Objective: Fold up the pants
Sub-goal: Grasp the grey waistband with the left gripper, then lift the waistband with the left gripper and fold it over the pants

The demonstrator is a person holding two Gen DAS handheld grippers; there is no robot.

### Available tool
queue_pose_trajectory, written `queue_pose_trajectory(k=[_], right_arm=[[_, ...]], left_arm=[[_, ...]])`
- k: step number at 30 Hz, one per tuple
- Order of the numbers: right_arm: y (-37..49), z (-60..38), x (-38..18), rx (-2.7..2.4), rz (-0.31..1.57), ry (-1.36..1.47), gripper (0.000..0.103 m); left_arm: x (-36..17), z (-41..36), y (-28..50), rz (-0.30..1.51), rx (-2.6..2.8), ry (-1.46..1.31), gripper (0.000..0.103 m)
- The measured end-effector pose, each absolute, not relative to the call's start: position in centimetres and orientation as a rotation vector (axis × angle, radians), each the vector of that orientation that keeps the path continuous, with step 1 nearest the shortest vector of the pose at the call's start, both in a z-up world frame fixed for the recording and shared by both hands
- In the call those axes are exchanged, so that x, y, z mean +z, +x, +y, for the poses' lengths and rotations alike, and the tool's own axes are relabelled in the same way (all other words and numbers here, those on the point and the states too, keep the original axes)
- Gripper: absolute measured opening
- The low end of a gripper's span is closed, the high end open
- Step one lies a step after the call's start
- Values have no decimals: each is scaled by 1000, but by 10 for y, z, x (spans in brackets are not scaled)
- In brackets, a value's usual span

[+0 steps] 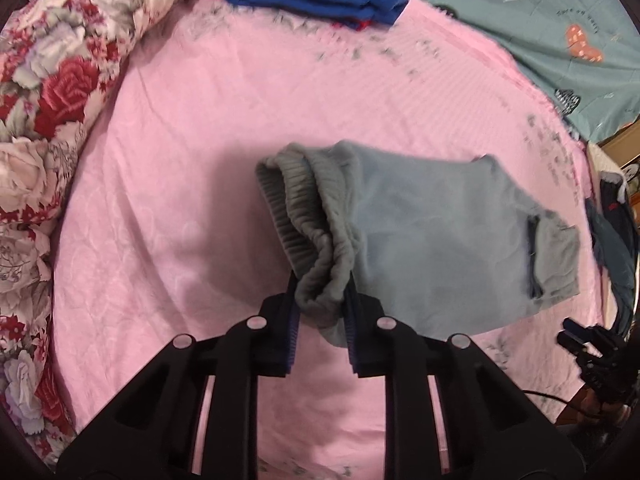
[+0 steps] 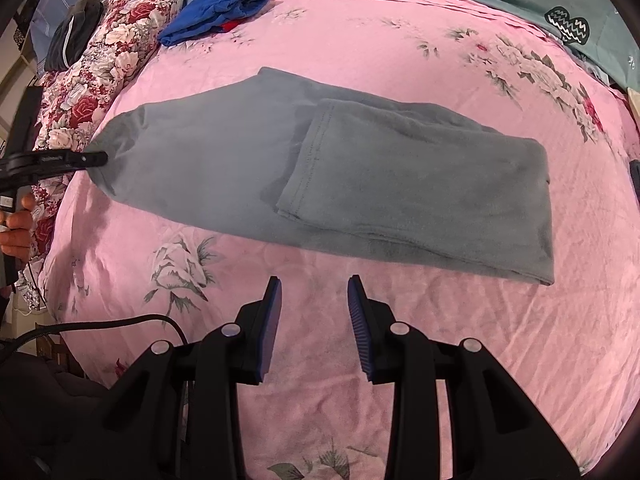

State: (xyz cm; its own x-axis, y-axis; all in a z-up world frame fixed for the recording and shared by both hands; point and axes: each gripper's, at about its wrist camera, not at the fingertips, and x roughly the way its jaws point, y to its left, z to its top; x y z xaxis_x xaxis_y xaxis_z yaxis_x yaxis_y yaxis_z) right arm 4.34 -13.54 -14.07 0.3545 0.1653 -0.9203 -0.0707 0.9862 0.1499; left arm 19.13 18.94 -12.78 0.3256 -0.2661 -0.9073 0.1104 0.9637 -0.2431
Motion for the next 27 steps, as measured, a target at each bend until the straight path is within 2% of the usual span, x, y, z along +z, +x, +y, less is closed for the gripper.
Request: queue_pose_trajectory(k=[3,11,16,23,27], right_arm=[[43,-139,-139,157,1188,94,34],[40,-157,-137,159,1170,108,34],[37,-172,-135,149,1153,125,34],[27,-212,-132,102,1119,189,34],[18,-240,-132,72,1103,226,34]], left_arm=[[-109,176,187,1170,-286,-138,11],[-103,143,175,1137,-252,-42,9],[-72,115,167,1074,-316,-19,8],[-34,15,153,1001,-517,46,8],[-33,-57,141,998,-649,95,8]])
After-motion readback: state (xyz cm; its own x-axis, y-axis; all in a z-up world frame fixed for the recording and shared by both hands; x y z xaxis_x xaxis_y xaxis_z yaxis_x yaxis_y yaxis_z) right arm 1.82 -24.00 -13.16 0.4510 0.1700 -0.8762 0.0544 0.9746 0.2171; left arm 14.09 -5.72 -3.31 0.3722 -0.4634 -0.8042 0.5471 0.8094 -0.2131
